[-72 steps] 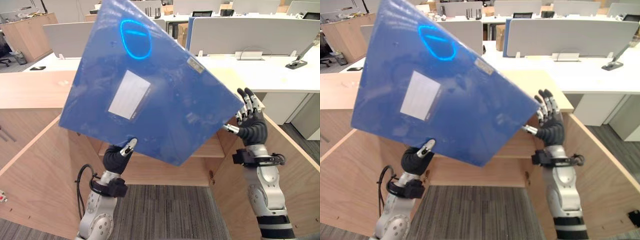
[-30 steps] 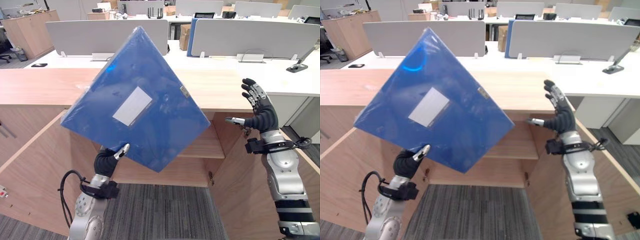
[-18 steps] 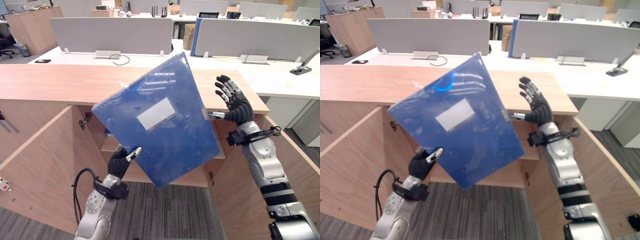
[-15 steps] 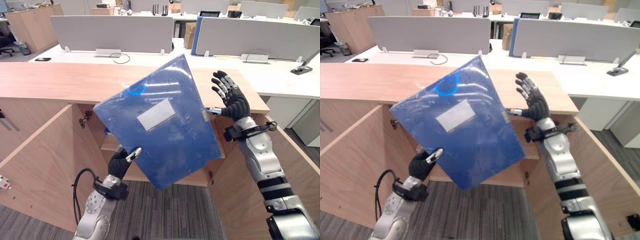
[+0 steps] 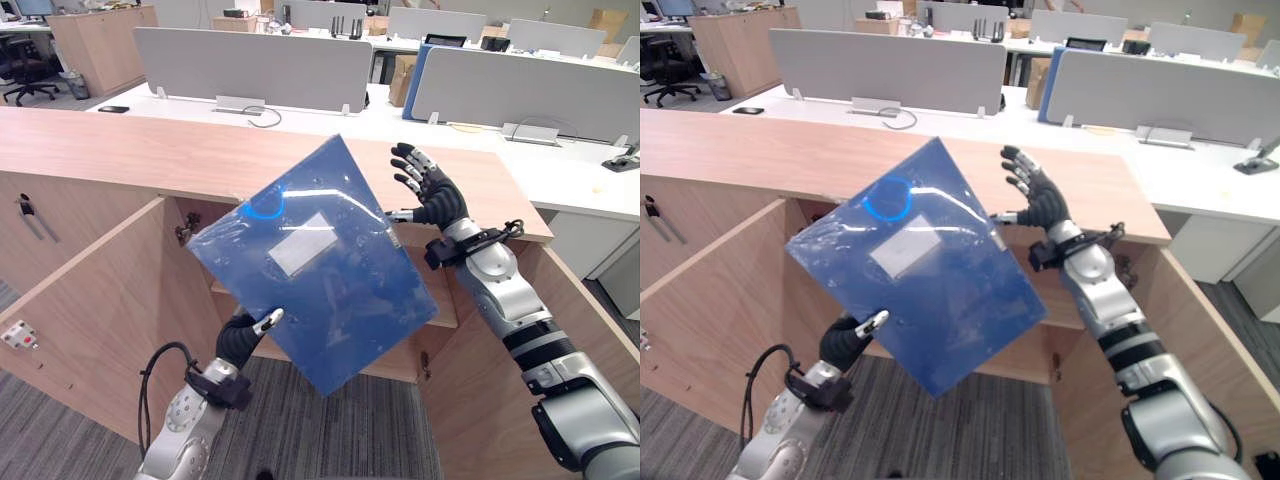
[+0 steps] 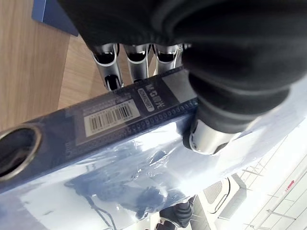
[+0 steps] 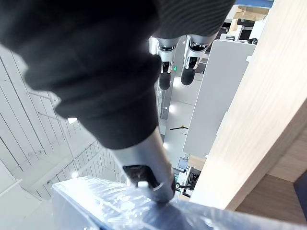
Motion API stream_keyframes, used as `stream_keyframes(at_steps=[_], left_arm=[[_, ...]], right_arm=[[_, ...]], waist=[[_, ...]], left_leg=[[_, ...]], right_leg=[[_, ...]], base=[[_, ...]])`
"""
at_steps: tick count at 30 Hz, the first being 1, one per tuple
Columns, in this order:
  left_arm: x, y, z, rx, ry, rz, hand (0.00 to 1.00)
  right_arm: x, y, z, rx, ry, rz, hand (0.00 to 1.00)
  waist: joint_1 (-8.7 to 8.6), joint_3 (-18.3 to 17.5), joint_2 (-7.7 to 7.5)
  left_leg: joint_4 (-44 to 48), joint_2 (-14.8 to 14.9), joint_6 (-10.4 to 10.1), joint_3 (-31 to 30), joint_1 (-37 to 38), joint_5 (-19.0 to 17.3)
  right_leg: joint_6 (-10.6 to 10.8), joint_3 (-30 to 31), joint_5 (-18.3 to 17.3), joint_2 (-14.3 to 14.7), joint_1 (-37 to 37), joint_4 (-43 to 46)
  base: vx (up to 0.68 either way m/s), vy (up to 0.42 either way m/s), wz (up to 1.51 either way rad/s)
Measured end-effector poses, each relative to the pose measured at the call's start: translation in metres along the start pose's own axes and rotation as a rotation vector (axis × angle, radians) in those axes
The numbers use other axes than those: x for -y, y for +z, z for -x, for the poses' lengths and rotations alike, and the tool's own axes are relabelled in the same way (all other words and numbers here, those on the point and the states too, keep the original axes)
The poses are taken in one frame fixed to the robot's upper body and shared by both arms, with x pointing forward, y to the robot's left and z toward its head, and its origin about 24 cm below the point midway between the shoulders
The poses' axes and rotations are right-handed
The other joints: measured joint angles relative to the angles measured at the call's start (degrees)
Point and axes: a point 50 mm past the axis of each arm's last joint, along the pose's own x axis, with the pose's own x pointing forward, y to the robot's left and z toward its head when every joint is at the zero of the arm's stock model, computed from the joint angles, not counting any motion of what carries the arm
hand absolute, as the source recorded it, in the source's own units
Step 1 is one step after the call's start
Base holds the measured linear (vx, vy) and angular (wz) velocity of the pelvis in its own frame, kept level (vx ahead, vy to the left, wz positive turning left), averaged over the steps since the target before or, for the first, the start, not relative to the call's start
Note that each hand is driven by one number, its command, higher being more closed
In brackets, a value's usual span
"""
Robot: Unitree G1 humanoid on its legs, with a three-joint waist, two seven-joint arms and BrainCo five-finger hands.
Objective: Walk over to the cabinet, pick up the folder, carry it to the office cabinet, place the folder inside the office cabinet, then close the office cabinet door
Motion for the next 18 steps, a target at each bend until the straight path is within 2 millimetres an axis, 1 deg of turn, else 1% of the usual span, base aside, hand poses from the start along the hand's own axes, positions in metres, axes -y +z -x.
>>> stream_keyframes(at_steps=[6, 8, 10, 12, 13, 18], left_arm=[[0.000, 0.000, 0.001, -0.012, -0.009, -0.025, 1.00], [0.000, 0.000, 0.001, -0.018, -0.014, -0.044, 1.00], [0.000, -0.001, 0.001, -0.023, -0.019, -0.069, 1.00], [0.000, 0.000, 0.001, -0.020, -0.015, -0.080, 1.00], [0.000, 0.000, 0.001, -0.017, -0.010, -0.083, 1.00], [0.000, 0.002, -0.001, 0.017, 0.011, -0.088, 1.00]], right_arm=[[0.005, -0.002, 0.004, -0.023, 0.021, 0.034, 0.00], [0.008, -0.005, 0.010, -0.037, 0.023, 0.037, 0.00], [0.011, -0.008, 0.019, -0.038, -0.006, 0.034, 0.00], [0.011, -0.009, 0.023, -0.032, -0.024, 0.042, 0.00], [0.010, -0.009, 0.023, -0.027, -0.036, 0.046, 0.00], [0.009, -0.004, 0.022, 0.014, -0.085, 0.035, 0.00]], waist=[[-0.08, -0.19, 0.05], [-0.08, -0.23, 0.07], [-0.10, -0.23, 0.07], [-0.18, -0.24, 0.09], [-0.44, -0.25, 0.11], [-0.47, -0.25, 0.11]], left_leg=[[0.01, 0.59, -0.43, -0.07, -0.13, -0.12], [0.01, 0.63, -0.44, -0.07, -0.12, -0.13], [0.01, 0.62, -0.44, -0.03, -0.11, -0.13], [0.00, 0.62, -0.44, 0.02, -0.06, -0.14], [0.00, 0.62, -0.43, 0.10, -0.02, -0.14], [-0.01, 0.61, -0.43, 0.15, 0.09, -0.15]], right_leg=[[-0.28, -0.09, 0.29, 0.52, 0.09, -0.50], [-0.28, -0.09, 0.28, 0.55, 0.11, -0.53], [-0.27, -0.07, 0.28, 0.53, 0.10, -0.54], [-0.26, -0.01, 0.27, 0.52, 0.10, -0.52], [-0.26, 0.07, 0.27, 0.53, 0.09, -0.49], [-0.25, 0.08, 0.24, 0.53, 0.09, -0.32]], base=[[0.00, 0.005, 0.00], [0.01, 0.017, 0.00], [0.01, 0.034, -0.01], [0.00, 0.041, -0.02], [-0.01, 0.050, -0.02], [-0.01, 0.041, 0.00]])
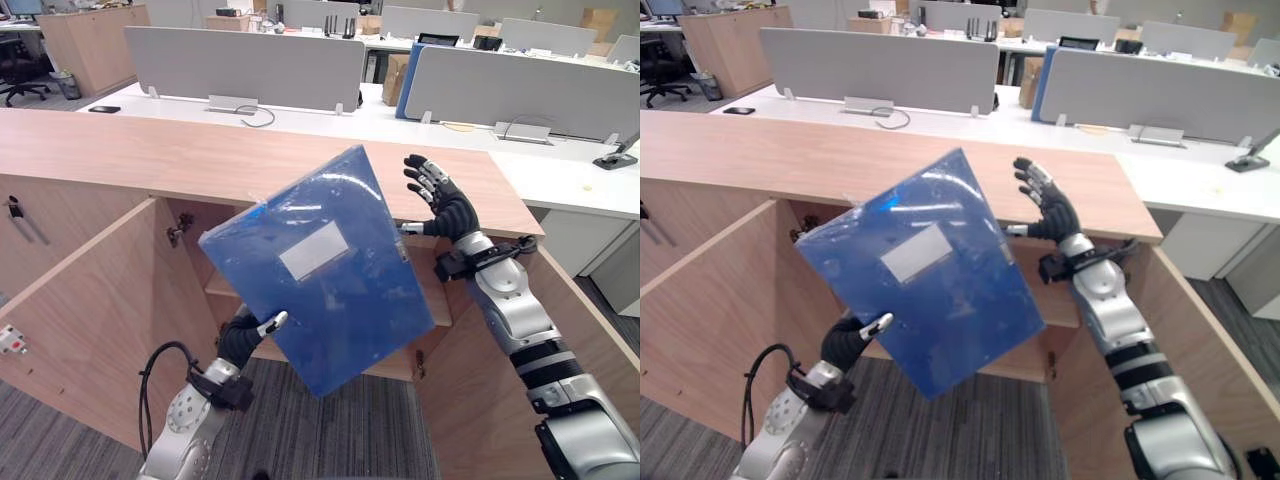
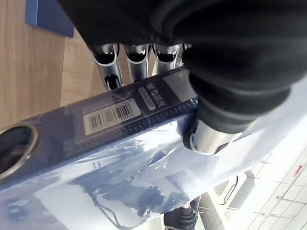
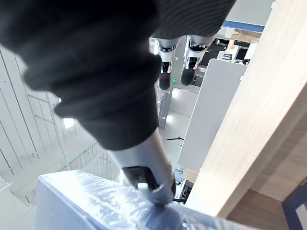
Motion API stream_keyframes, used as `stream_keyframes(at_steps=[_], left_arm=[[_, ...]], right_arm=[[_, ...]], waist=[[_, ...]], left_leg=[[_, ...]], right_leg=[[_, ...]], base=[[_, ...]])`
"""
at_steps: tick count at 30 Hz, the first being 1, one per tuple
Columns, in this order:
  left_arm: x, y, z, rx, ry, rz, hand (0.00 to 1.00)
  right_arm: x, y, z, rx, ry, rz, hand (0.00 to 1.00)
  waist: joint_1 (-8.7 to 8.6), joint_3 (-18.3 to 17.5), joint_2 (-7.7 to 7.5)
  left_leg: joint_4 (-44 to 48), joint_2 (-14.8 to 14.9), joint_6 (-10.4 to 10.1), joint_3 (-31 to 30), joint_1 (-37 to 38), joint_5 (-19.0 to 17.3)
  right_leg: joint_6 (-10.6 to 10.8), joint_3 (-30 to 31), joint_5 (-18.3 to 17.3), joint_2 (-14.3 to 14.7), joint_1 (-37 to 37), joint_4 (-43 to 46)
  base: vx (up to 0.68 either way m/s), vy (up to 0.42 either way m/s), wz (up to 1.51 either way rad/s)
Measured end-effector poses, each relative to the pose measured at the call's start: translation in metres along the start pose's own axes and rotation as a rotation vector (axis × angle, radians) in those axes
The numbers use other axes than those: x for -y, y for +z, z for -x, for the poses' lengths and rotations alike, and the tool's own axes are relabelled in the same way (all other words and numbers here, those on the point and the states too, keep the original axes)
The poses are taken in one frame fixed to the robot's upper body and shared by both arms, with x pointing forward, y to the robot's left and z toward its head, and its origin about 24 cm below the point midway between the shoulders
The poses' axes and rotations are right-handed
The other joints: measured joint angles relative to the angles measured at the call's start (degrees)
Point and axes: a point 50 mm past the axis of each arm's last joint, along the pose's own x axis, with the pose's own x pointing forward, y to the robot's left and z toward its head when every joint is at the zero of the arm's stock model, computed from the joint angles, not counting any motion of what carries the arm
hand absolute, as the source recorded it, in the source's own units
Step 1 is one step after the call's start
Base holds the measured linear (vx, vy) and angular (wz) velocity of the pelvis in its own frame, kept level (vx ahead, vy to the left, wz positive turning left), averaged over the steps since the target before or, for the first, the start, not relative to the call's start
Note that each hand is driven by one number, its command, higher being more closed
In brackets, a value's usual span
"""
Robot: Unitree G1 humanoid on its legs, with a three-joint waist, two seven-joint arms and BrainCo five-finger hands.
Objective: Walk over to the cabinet, pick up the folder, carry it to the office cabinet, place the folder inside the office cabinet, then close the office cabinet door
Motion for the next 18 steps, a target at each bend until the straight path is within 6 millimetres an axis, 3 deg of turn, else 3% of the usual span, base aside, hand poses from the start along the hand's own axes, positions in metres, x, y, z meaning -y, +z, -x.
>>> stream_keyframes(at_steps=[10, 18], left_arm=[[-0.002, 0.014, -0.004, 0.082, 0.037, -0.049, 1.00], [-0.002, 0.015, -0.005, 0.092, 0.062, -0.062, 1.00]], right_arm=[[-0.001, 0.007, -0.001, 0.041, -0.020, -0.028, 0.00], [0.000, 0.010, -0.001, 0.051, -0.020, 0.011, 0.00]], waist=[[0.24, -0.04, 0.11], [0.34, -0.06, 0.15]], left_leg=[[-0.26, -0.63, -0.14, -0.01, 0.68, -0.20], [-0.26, -0.68, 0.07, -0.03, 0.68, -0.04]], right_leg=[[0.17, -0.01, -1.23, -0.27, -0.20, 1.80], [0.17, -0.04, -1.27, -0.32, -0.21, 1.59]], base=[[0.00, 0.041, 0.00], [0.00, 0.030, 0.00]])
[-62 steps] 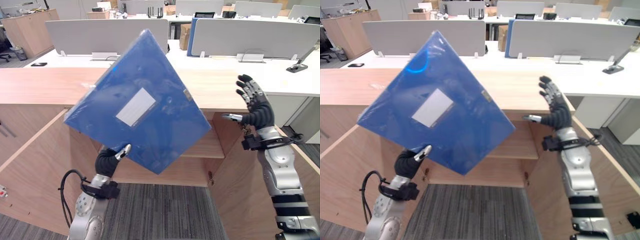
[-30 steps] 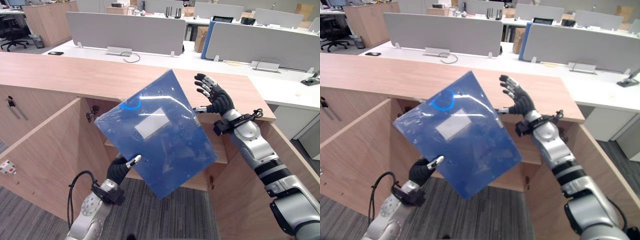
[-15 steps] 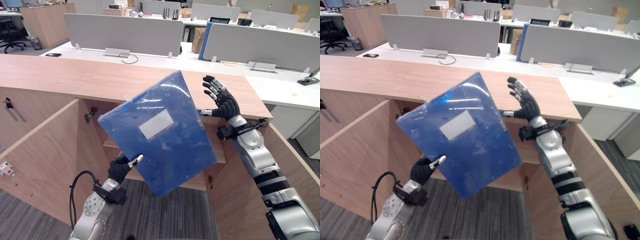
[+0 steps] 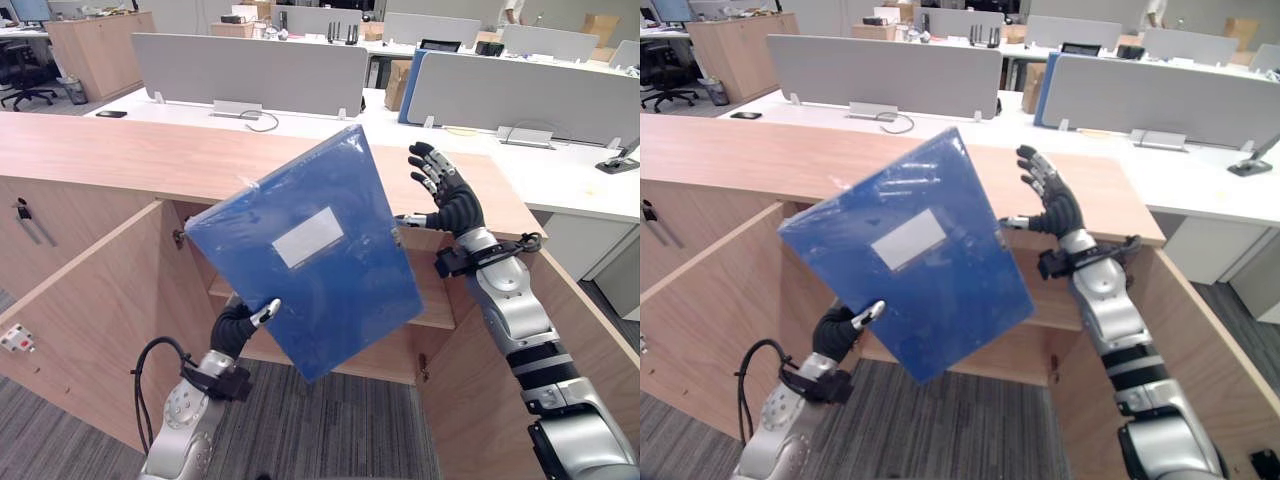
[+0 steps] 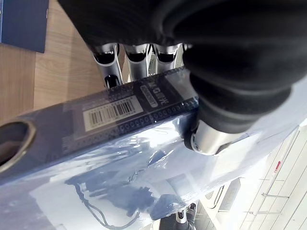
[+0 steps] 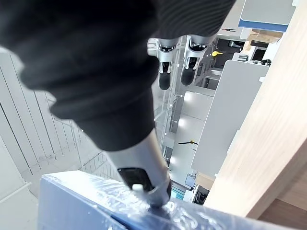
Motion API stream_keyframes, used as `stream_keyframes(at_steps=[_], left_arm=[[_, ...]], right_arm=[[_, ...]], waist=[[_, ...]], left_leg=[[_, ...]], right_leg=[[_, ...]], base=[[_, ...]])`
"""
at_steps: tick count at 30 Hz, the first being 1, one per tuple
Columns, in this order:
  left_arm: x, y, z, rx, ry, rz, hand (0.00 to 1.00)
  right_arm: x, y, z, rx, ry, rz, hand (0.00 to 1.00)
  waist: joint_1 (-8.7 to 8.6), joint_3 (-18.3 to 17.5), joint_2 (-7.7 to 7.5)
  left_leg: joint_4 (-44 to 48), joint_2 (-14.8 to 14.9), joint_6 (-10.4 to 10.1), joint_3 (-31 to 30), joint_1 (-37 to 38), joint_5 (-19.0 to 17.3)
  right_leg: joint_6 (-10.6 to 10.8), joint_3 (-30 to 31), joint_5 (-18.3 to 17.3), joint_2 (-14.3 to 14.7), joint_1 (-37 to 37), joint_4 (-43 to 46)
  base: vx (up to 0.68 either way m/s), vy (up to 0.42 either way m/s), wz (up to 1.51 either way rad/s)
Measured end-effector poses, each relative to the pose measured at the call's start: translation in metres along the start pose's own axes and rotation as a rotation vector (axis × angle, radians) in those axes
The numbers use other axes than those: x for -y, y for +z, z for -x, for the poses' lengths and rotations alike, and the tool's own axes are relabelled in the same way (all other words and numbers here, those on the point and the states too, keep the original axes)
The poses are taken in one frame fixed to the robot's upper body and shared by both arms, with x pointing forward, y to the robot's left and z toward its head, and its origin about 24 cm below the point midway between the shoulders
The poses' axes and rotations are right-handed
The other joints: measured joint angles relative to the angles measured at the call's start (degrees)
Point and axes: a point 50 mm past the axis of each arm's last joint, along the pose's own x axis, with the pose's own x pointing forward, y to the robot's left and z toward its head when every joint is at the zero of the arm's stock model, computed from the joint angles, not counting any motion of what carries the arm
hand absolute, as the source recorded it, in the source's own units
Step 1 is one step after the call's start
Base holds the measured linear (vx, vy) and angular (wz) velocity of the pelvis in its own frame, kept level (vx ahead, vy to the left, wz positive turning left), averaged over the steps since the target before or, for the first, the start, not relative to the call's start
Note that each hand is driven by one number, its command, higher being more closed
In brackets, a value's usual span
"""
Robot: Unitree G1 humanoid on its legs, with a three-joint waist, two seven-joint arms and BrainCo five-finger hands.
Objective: Walk over to the cabinet, pick up the folder, carry it to the office cabinet, place the folder inside the office cabinet, then close the office cabinet door
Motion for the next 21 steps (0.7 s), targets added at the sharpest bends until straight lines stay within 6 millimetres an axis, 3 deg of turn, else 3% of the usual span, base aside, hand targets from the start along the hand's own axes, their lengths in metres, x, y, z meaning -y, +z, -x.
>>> stream_keyframes(at_steps=[7, 14, 21], left_arm=[[-0.007, 0.004, 0.000, 0.037, 0.086, -0.004, 1.00], [-0.021, 0.005, 0.008, 0.039, 0.182, -0.012, 1.00], [-0.021, 0.004, 0.009, 0.038, 0.187, -0.011, 1.00]], right_arm=[[-0.003, 0.022, -0.003, 0.096, 0.025, 0.011, 0.00], [0.020, 0.032, -0.001, 0.139, -0.072, 0.022, 0.00], [0.017, 0.035, -0.001, 0.161, -0.059, 0.006, 0.00]], waist=[[-0.33, 0.02, 0.09], [-0.48, 0.16, 0.28], [-0.50, 0.23, 0.38]], left_leg=[[0.00, -0.07, 0.01, 0.00, -0.04, 0.00], [-0.02, -0.17, 0.02, 0.02, -0.05, 0.00], [-0.02, -0.19, 0.07, 0.05, -0.04, -0.06]], right_leg=[[0.01, 0.00, 0.01, -0.10, 0.06, -0.09], [0.10, 0.01, -0.05, -0.17, 0.01, 0.11], [0.27, 0.01, -0.18, -0.17, -0.04, -0.06]], base=[[0.01, 0.036, 0.00], [0.00, 0.034, 0.00], [0.00, 0.000, 0.00]])
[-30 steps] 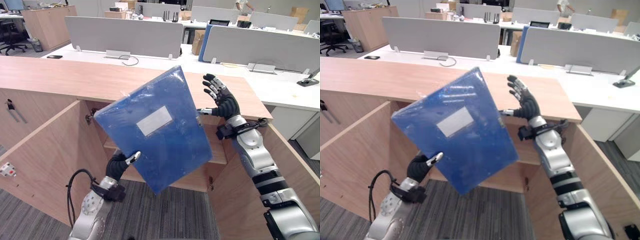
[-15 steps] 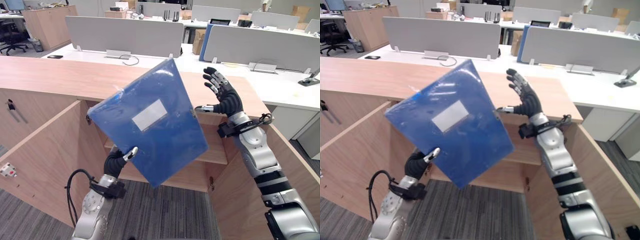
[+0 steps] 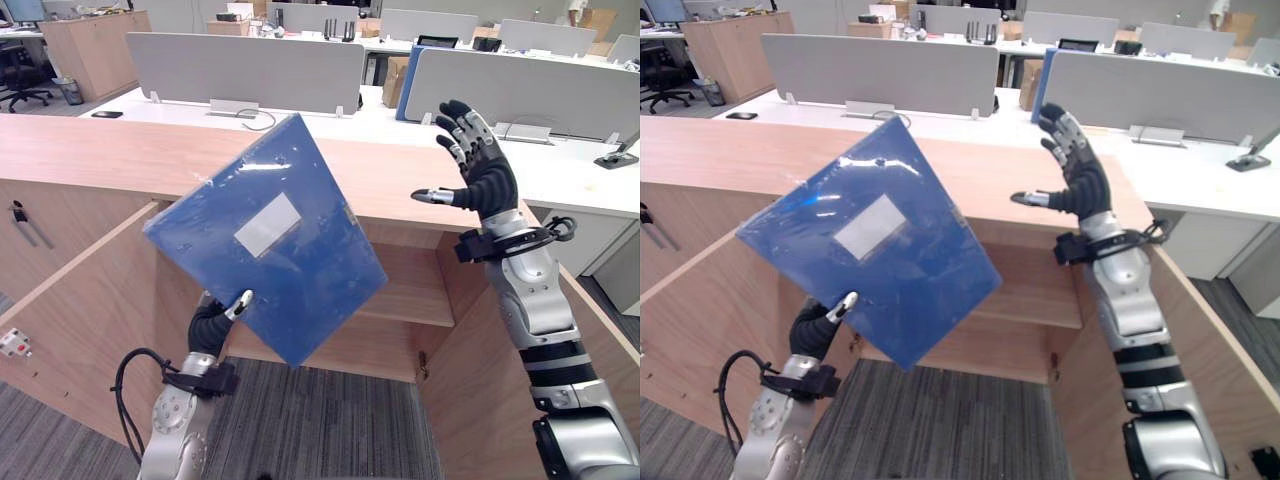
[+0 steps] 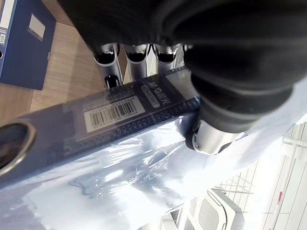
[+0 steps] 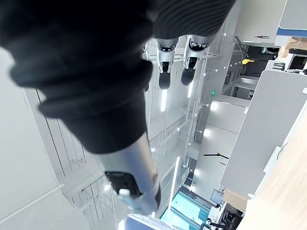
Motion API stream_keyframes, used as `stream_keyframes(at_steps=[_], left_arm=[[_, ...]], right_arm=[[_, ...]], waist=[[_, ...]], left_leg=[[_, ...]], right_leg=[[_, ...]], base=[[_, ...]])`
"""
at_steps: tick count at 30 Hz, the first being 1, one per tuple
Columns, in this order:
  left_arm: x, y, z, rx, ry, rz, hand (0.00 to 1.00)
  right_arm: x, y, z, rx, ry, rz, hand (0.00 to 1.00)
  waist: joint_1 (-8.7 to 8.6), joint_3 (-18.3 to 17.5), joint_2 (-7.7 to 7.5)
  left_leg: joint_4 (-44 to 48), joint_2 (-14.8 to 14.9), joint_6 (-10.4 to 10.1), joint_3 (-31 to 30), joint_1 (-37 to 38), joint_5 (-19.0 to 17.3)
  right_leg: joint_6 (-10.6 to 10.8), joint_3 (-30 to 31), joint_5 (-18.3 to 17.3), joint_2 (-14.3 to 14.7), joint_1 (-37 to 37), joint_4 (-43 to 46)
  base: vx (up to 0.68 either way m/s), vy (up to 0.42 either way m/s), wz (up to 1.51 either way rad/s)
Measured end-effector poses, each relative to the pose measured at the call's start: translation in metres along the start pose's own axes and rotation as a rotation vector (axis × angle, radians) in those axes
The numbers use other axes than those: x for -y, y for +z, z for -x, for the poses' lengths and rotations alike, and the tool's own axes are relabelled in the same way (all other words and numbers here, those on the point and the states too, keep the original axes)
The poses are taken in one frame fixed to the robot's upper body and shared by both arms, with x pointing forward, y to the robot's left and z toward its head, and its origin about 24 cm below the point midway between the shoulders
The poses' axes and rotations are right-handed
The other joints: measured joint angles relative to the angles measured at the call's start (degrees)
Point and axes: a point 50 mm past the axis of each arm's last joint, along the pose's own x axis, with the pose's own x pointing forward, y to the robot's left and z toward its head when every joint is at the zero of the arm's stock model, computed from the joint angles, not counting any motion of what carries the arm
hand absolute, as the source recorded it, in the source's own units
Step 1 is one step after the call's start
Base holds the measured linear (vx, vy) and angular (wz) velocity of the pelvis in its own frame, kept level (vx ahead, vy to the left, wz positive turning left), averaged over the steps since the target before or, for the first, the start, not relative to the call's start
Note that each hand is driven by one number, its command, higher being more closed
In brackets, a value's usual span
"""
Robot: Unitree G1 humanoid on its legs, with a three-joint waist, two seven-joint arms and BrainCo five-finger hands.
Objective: Walk over to the cabinet, pick up the folder, carry it to the office cabinet, place the folder inside the office cabinet, then close the office cabinet door
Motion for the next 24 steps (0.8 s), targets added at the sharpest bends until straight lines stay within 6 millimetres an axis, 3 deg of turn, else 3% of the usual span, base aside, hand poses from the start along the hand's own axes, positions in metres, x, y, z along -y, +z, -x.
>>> stream_keyframes(at_steps=[5, 12, 24], left_arm=[[0.004, -0.001, -0.002, 0.000, -0.019, 0.007, 1.00], [0.028, -0.001, -0.015, 0.012, -0.129, 0.050, 1.00], [0.020, 0.002, -0.024, 0.004, -0.122, 0.064, 1.00]], right_arm=[[-0.024, -0.009, 0.001, -0.033, 0.103, -0.050, 0.00], [-0.065, -0.043, 0.008, -0.185, 0.250, -0.110, 0.00], [-0.082, -0.051, -0.016, -0.228, 0.304, -0.114, 0.00]], waist=[[0.10, 0.22, 0.31], [0.70, 0.70, 0.97], [1.05, 1.01, 0.82]], left_leg=[[0.01, -0.01, 0.01, 0.01, 0.00, 0.01], [0.03, 0.14, -0.01, -0.13, -0.03, 0.01], [0.28, 0.48, -0.07, -0.33, -0.10, -0.03]], right_leg=[[-0.15, 0.00, 0.10, -0.01, 0.01, -0.02], [-0.17, -0.13, 0.13, 0.02, 0.13, -0.13], [-0.40, -0.37, 0.38, 0.22, 0.51, -0.55]], base=[[0.00, 0.000, 0.00], [0.00, 0.000, 0.00], [0.00, 0.000, 0.00]])
